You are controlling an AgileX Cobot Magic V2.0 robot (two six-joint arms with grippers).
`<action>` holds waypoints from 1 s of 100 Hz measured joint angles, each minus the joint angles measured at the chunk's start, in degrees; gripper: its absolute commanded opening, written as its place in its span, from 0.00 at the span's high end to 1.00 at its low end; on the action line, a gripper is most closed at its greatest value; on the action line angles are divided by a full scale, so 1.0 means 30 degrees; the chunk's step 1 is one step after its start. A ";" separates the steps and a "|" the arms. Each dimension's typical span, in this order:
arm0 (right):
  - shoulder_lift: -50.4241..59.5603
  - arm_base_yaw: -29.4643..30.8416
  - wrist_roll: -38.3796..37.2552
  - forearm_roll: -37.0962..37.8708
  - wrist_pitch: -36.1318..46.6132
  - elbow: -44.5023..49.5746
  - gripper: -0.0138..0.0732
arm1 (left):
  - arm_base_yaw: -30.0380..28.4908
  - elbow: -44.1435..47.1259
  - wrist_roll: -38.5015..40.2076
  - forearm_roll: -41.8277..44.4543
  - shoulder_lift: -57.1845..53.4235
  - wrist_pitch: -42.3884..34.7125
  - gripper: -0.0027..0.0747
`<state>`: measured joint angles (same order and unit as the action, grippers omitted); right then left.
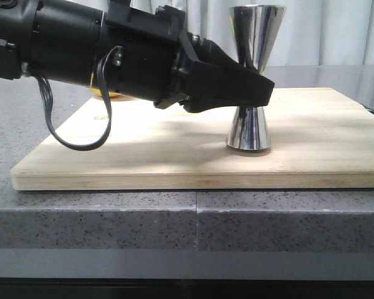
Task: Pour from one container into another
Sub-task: 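Tilt the beaker with the right gripper, pouring liquid into the jigger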
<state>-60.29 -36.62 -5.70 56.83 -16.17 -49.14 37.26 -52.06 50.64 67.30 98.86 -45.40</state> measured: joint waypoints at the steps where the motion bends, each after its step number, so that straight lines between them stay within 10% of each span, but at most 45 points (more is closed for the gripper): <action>1: 0.0000 0.0000 0.0000 0.0034 0.0000 0.0000 0.57 | 0.0000 0.0000 0.0000 0.0000 0.0000 0.0000 0.99; 100: 0.0000 -0.0577 0.0041 0.0499 -0.0397 0.0000 0.57 | 0.0000 0.0000 0.0032 0.0000 0.0000 -0.0030 0.99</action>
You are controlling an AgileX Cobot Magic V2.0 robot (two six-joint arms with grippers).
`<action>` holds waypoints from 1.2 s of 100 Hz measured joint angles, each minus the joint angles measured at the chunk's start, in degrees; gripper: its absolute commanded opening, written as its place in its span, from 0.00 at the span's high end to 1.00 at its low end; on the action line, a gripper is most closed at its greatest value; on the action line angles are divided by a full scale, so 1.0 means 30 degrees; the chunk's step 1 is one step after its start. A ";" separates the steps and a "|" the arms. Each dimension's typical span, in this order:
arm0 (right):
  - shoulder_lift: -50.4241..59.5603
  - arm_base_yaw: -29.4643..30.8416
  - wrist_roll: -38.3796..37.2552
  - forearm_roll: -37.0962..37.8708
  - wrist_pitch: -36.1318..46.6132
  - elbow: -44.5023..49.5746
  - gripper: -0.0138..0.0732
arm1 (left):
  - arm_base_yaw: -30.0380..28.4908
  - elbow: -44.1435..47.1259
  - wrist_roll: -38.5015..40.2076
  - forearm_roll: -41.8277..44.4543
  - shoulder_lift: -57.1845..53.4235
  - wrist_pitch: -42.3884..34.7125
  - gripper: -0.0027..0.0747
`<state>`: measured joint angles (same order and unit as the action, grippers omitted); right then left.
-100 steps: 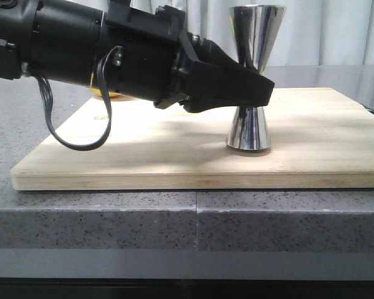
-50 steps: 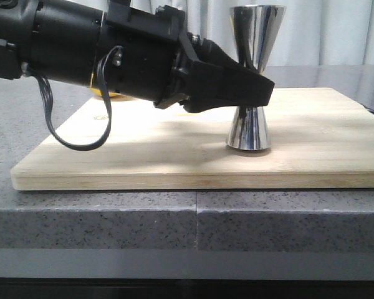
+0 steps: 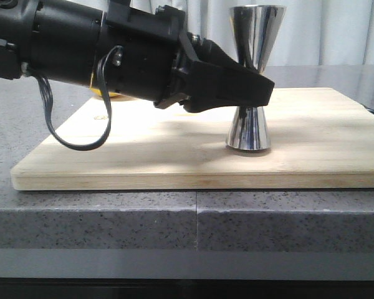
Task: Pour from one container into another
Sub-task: 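Tilt the beaker with the right gripper, pouring liquid into the jigger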
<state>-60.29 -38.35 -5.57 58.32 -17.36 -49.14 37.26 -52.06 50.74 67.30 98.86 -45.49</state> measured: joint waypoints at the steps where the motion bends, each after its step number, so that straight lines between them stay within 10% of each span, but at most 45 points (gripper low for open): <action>1: 0.0000 0.0000 0.0000 0.0000 0.0000 0.0000 0.57 | 0.0000 0.0000 0.0000 0.0000 0.0000 0.0000 0.99; 120: 0.0000 -0.0083 0.0000 0.1153 -0.0246 0.0000 0.57 | 0.0000 0.0000 0.0041 0.0000 0.0000 0.0000 0.99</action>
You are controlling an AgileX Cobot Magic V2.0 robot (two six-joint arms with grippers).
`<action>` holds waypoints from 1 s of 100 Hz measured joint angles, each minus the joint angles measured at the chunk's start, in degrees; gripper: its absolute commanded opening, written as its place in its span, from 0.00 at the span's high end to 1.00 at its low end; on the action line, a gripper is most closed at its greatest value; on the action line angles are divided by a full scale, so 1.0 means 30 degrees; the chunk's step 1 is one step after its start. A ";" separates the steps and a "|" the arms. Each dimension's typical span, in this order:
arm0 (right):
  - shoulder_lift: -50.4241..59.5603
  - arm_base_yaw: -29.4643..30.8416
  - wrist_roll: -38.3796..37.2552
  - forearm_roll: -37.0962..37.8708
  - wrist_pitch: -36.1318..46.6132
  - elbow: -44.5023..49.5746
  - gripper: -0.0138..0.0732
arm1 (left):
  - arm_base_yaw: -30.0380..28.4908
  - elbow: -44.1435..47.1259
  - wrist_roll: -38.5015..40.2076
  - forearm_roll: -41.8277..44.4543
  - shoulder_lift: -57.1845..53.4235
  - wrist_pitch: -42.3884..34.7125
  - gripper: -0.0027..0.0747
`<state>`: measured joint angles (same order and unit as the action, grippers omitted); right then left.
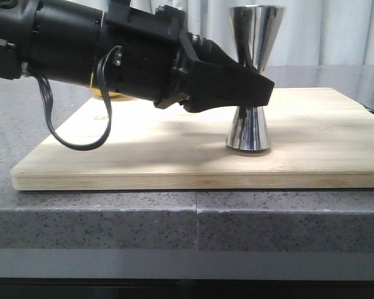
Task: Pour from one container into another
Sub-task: 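Tilt the beaker with the right gripper, pouring liquid into the jigger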
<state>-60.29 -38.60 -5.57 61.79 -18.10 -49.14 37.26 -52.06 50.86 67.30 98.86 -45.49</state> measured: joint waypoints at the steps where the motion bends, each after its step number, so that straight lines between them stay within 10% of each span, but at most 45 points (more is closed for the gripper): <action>1: 0.0000 0.0000 0.0000 0.0000 0.0000 0.0000 0.57 | 0.0000 0.0000 0.0000 0.0000 0.0000 0.0000 0.99; 100: 0.0000 0.0000 0.0000 0.1169 0.0550 0.0000 0.57 | 0.0000 0.0000 0.0000 0.0000 0.0000 0.0000 0.99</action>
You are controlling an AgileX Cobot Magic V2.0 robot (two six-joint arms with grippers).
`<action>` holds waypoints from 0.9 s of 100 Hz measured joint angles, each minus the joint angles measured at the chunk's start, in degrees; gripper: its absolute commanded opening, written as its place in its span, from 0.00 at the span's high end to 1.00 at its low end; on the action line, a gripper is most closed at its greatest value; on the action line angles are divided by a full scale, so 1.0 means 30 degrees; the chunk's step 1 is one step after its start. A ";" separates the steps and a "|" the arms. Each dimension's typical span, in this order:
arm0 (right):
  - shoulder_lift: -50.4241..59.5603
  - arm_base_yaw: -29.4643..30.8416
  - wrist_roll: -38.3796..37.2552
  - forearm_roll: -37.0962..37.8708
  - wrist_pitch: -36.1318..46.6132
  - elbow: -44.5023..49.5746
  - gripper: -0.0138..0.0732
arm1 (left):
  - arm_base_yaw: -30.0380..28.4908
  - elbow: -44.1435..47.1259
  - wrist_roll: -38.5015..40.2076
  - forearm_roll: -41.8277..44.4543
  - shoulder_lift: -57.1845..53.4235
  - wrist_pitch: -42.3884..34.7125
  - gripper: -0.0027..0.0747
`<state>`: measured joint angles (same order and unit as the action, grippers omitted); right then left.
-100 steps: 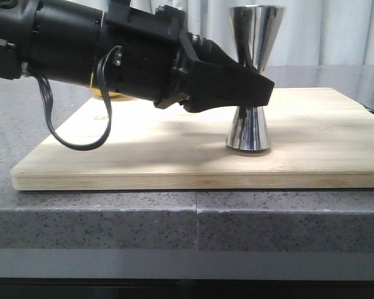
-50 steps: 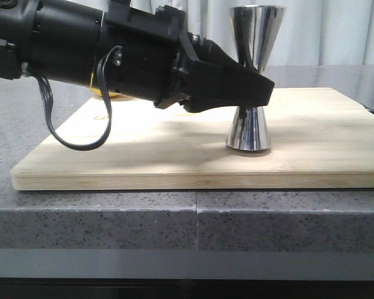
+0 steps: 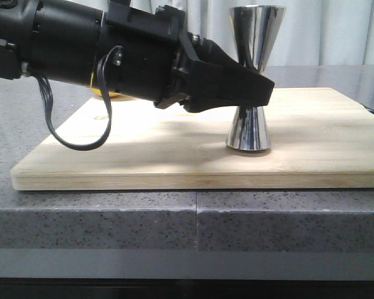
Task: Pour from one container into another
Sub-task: 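Tilt the beaker with the right gripper, pouring liquid into the jigger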
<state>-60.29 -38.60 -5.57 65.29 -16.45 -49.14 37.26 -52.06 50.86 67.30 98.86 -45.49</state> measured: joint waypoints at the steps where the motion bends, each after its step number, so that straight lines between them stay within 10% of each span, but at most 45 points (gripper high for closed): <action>1: 0.0000 0.0000 0.0000 0.0012 0.0000 0.0000 0.57 | 0.0000 0.0000 0.0000 0.0000 0.0000 0.0000 0.99; 90: 0.0000 0.0000 0.0000 0.1354 0.0399 0.0000 0.57 | 0.0000 0.0000 0.0000 0.0000 0.0000 0.0000 0.99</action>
<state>-60.29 -38.60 -5.57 69.36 -15.25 -49.14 37.26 -52.06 50.86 67.30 98.86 -45.49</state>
